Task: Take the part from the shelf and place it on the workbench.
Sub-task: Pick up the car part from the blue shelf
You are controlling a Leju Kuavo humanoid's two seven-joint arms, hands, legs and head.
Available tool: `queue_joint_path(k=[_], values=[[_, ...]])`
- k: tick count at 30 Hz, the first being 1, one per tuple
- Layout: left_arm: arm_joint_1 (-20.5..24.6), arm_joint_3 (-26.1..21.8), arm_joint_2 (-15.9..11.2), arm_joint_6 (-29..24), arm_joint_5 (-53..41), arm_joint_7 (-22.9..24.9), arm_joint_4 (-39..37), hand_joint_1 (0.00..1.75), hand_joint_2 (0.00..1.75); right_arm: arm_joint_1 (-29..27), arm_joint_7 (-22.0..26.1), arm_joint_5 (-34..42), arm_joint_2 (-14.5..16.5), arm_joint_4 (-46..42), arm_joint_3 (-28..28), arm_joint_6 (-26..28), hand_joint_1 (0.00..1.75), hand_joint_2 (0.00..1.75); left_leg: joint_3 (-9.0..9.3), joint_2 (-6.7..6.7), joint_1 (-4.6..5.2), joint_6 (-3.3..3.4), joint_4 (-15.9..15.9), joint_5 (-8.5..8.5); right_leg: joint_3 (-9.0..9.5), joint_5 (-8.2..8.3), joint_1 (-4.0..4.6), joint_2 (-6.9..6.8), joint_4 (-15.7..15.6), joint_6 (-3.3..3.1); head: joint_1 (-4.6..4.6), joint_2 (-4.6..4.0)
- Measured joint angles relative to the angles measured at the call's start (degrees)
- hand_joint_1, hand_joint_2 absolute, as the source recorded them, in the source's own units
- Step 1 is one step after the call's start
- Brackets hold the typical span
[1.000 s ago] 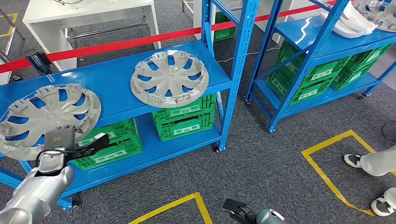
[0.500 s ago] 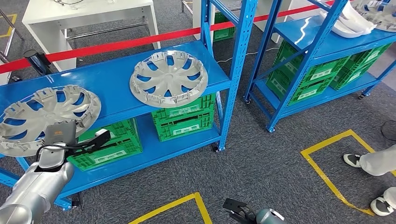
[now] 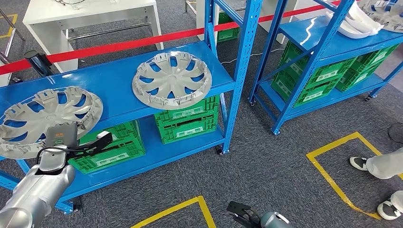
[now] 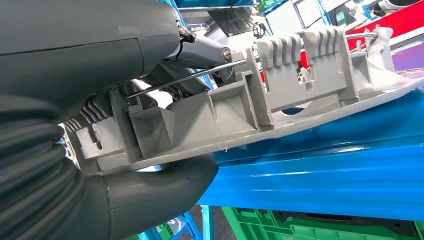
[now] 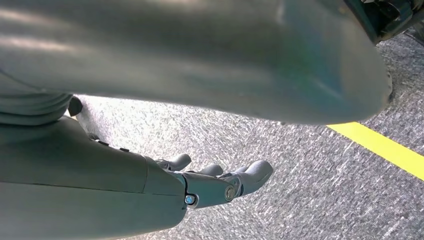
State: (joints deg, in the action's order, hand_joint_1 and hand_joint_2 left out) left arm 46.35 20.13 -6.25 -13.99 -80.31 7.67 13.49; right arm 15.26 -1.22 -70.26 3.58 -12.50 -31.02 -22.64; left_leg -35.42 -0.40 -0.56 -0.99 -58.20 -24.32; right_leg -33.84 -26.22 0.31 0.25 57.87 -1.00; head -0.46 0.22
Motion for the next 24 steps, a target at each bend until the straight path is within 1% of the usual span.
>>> queue_joint_path(k=[6,14,21,24], values=[[0.0,-0.2,0.0,-1.2,0.4,-0.3,0.0,1.75,1.75,0.1,0.0,0.0,0.0,0.0,0.0,0.0,0.0,0.0,0.0,0.0,0.0,0.0,0.0,0.0,0.0,0.0,0.0,0.0,0.0,0.0,0.0,0.0],[-0.1,-2.3,0.1,-4.2,3.0,-1.5,0.0,1.75,1.75,0.3,0.0,-0.1,0.0,0.0,0.0,0.0,0.0,0.0,0.0,0.0,0.0,0.0,0.0,0.0,-0.01,0.0,0.0,0.0,0.0,0.0,0.0,0.0],[-0.1,-7.6,0.8,-8.1,9.4,-5.1,0.2,1.75,1.75,0.3,-0.1,0.0,0.0,0.0,0.0,0.0,0.0,0.0,0.0,0.0,0.0,0.0,0.0,0.0,-0.02,0.0,-0.01,0.0,0.0,0.0,0.0,0.0],[0.0,-9.8,1.0,-9.3,10.9,-5.9,0.4,1.75,1.75,0.3,0.0,0.1,0.0,0.0,0.0,0.0,0.0,0.0,0.0,0.0,0.0,0.0,0.0,0.0,-0.02,-0.01,-0.01,0.0,0.0,0.0,0.0,0.0]])
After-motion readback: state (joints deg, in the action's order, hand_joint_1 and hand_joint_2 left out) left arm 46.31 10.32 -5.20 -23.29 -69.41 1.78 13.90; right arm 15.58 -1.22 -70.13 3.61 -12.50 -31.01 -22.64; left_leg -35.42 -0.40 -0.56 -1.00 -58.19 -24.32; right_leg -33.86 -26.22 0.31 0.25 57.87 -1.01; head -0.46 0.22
